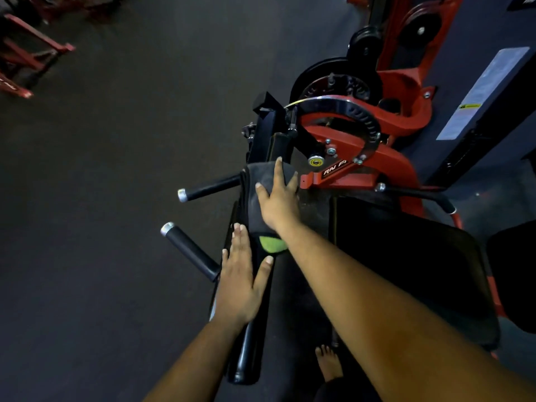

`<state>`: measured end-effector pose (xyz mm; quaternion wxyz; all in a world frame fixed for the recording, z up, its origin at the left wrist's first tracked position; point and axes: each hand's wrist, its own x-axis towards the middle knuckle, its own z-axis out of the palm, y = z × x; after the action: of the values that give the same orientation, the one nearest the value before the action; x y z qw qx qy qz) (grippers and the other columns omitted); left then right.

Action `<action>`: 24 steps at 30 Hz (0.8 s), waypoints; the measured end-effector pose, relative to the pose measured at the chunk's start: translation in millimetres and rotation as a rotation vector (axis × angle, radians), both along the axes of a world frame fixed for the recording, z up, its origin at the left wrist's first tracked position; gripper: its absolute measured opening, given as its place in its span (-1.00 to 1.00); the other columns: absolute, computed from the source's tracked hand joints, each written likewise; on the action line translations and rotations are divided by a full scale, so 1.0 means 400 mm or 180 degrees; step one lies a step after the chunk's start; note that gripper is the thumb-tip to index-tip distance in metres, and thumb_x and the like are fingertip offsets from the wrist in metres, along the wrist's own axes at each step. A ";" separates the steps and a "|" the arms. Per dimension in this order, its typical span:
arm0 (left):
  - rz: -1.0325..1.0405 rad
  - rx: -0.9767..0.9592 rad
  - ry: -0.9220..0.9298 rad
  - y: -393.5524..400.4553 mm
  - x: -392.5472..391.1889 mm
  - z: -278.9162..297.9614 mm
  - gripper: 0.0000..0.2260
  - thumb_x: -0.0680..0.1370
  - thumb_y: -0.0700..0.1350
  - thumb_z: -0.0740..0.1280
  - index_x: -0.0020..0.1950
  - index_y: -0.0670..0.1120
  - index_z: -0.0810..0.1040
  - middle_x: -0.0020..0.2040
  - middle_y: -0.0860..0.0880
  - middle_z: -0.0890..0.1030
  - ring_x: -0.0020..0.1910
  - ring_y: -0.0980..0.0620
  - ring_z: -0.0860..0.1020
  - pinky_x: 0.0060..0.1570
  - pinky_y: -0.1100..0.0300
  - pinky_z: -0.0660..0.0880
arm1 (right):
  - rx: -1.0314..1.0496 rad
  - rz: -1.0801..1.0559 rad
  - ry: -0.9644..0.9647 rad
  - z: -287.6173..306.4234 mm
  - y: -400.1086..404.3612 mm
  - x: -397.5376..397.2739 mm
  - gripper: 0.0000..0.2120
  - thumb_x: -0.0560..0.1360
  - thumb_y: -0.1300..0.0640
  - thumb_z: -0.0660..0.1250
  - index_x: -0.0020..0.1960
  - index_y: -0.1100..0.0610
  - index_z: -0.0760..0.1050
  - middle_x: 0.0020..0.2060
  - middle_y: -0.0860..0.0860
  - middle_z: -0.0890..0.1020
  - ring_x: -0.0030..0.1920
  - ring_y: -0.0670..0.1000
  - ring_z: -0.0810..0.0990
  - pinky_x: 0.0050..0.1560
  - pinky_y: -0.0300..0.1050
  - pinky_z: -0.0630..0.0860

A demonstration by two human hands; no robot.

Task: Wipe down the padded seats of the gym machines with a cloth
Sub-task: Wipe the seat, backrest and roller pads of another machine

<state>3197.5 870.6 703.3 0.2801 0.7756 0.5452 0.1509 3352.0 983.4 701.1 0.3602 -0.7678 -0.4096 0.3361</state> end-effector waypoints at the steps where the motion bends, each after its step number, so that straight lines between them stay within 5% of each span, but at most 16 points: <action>1: -0.0049 0.0018 0.0055 0.005 0.005 0.001 -0.32 0.63 0.30 -0.02 0.65 0.09 -0.20 0.68 0.13 -0.17 0.63 0.24 -0.20 0.58 0.14 -0.23 | 0.0062 0.0027 0.0076 0.000 0.040 0.029 -0.25 0.64 -0.19 0.23 0.65 -0.21 -0.17 0.64 0.23 -0.10 0.57 0.36 0.18 0.45 0.17 0.32; 5: -0.0085 -0.0054 0.0108 0.011 0.004 0.000 -0.39 0.66 0.29 -0.06 0.66 0.14 -0.14 0.67 0.17 -0.17 0.62 0.26 -0.19 0.59 0.12 -0.24 | 0.0476 0.0037 0.1082 -0.032 0.117 0.124 -0.22 0.59 -0.17 0.35 0.65 -0.24 -0.04 0.67 0.09 -0.11 0.65 0.11 -0.01 0.59 0.09 0.13; 9: -0.0097 -0.0115 0.0155 0.007 0.006 0.002 -0.42 0.68 0.28 -0.09 0.66 0.15 -0.13 0.68 0.16 -0.15 0.63 0.25 -0.18 0.61 0.07 -0.23 | 0.0664 -0.0372 0.2143 -0.080 0.020 0.101 -0.27 0.61 -0.11 0.36 0.65 -0.19 0.05 0.62 -0.09 0.20 0.53 -0.13 0.23 0.40 -0.26 0.33; 14: -0.0186 -0.0053 0.0185 0.015 0.003 -0.005 -0.43 0.70 0.21 -0.05 0.69 0.06 -0.01 0.69 0.11 -0.08 0.65 0.20 -0.15 0.63 -0.02 -0.20 | 0.0857 -0.0135 0.1165 -0.102 -0.062 0.015 -0.17 0.49 -0.11 0.43 0.64 -0.16 0.09 0.66 0.03 0.05 0.64 0.01 0.04 0.59 -0.11 0.02; 19: -0.0139 -0.0150 0.0193 0.013 0.004 -0.003 -0.42 0.69 0.27 -0.10 0.68 0.10 -0.07 0.69 0.11 -0.05 0.64 0.23 -0.15 0.64 -0.06 -0.17 | 0.0357 0.0058 0.0160 -0.025 0.080 0.062 -0.19 0.52 -0.08 0.40 0.63 -0.27 0.04 0.67 0.04 -0.16 0.62 0.25 0.06 0.55 0.07 0.13; 24: -0.0059 -0.0137 0.0004 0.005 0.003 -0.001 -0.39 0.70 0.25 -0.07 0.67 0.09 -0.21 0.68 0.17 -0.17 0.64 0.22 -0.19 0.64 -0.06 -0.16 | 0.0109 0.0267 -0.0089 0.010 0.158 0.110 -0.33 0.55 -0.06 0.32 0.59 -0.29 0.16 0.66 -0.04 -0.23 0.59 0.29 0.03 0.53 0.16 0.17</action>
<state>3198.7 872.7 702.8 0.2978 0.7745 0.5412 0.1360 3395.9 1046.6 705.0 0.3531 -0.7483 -0.4521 0.3330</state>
